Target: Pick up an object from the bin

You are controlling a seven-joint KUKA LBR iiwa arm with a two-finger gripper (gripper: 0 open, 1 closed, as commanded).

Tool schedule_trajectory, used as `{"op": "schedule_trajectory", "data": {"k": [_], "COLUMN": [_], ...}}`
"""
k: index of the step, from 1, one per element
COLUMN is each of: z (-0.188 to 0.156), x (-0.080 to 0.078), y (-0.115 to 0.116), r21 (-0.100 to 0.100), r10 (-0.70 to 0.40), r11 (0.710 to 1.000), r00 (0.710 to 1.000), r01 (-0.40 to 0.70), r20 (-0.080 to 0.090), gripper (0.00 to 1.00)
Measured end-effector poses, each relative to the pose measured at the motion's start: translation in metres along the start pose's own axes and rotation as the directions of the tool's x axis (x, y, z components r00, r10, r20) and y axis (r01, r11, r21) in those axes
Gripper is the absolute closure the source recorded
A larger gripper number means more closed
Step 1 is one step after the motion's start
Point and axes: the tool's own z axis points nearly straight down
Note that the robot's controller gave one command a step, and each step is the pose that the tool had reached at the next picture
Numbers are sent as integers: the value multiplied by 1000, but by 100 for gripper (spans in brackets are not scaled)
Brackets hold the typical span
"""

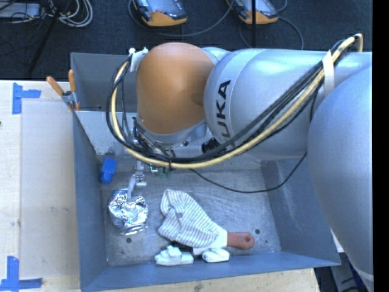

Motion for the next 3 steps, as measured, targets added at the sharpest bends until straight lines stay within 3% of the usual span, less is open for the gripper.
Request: {"op": "schedule_trajectory", "data": {"k": [1, 2, 3], "z": [-5, 49, 134], "x": [-2, 5, 34], "y": [-1, -9, -24], "r21": [-1, -2, -17], "r10": [4, -44, 273], "r11": [1000, 999, 962], "r00": [1000, 999, 962], "r01": [-4, 44, -273], "r20": [7, 13, 9], "gripper": [0, 0, 100]}}
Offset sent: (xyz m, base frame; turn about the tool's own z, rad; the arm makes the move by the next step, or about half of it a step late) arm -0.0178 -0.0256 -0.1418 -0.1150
